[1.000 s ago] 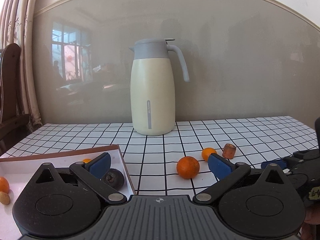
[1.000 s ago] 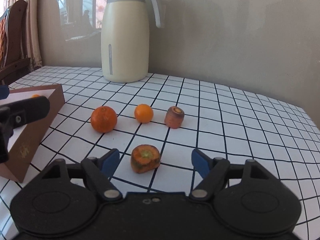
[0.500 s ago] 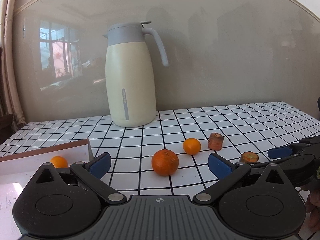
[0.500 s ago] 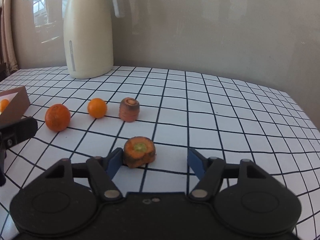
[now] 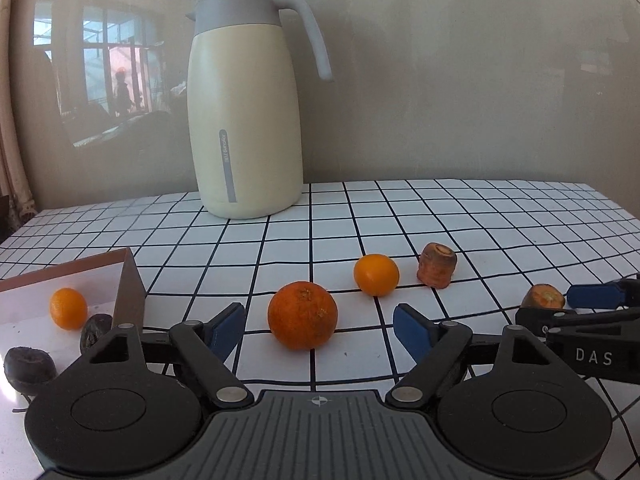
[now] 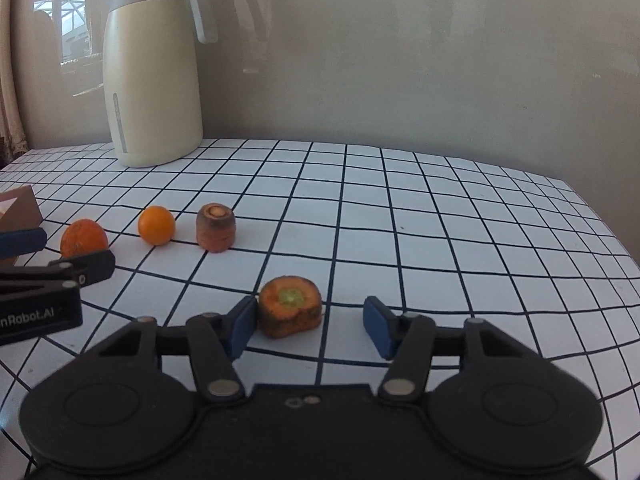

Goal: Organize fruits
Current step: 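Grasp the large orange with the left gripper while the right gripper grasps a carrot piece, then carry the large orange and carrot piece into the tray and open both grippers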

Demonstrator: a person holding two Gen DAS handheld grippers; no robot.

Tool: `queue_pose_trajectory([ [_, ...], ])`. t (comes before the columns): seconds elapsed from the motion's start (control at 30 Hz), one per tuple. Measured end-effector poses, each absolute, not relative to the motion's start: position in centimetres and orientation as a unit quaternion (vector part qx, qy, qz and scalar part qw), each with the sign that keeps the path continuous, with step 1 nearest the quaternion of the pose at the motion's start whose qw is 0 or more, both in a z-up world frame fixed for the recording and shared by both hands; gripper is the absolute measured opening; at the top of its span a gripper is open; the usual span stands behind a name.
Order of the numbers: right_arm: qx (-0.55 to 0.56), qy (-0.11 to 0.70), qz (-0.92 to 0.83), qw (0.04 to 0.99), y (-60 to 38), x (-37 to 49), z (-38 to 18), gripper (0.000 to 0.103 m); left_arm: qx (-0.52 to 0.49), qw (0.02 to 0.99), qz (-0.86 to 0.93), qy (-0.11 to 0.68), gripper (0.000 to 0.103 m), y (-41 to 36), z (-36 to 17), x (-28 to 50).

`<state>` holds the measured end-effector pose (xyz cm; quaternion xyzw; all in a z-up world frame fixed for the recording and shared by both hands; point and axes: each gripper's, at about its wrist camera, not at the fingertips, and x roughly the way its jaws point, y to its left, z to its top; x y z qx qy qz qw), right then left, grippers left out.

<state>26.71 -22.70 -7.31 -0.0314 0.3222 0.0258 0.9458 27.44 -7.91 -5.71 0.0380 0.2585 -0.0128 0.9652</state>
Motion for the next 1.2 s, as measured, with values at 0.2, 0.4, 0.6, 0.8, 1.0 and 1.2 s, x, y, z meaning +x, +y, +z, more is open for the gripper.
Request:
queue_pose_trajectory([
  [0.2, -0.023, 0.325, 0.037, 0.945, -23.0, 27.2, -7.3, 0.045, 0.024, 0.960, -0.012, 0.278, 0.079, -8.1, -6.1, 29.0],
  [0.4, -0.020, 0.325, 0.041, 0.945, -23.0, 27.4, -7.2, 0.036, 0.020, 0.954, -0.004, 0.299, 0.055, -8.3, -6.6, 29.9],
  [0.6, -0.016, 0.325, 0.042, 0.945, -23.0, 26.9, -7.1, 0.026, 0.004, 0.955, -0.018, 0.295, 0.041, -7.8, -6.5, 29.6],
  [0.8, -0.009, 0.321, 0.037, 0.946, -23.2, 26.5, -7.1, 0.026, 0.013, 0.961, -0.026, 0.274, 0.041, -8.0, -5.9, 28.3],
  [1.0, -0.007, 0.315, 0.041, 0.948, -22.8, 26.2, -6.7, 0.026, 0.008, 0.964, -0.031, 0.263, 0.041, -7.2, -5.0, 26.7],
  [1.2, 0.001, 0.304, 0.040, 0.952, -22.2, 25.3, -5.7, 0.026, 0.011, 0.966, -0.034, 0.255, 0.041, -6.1, -3.8, 24.4],
])
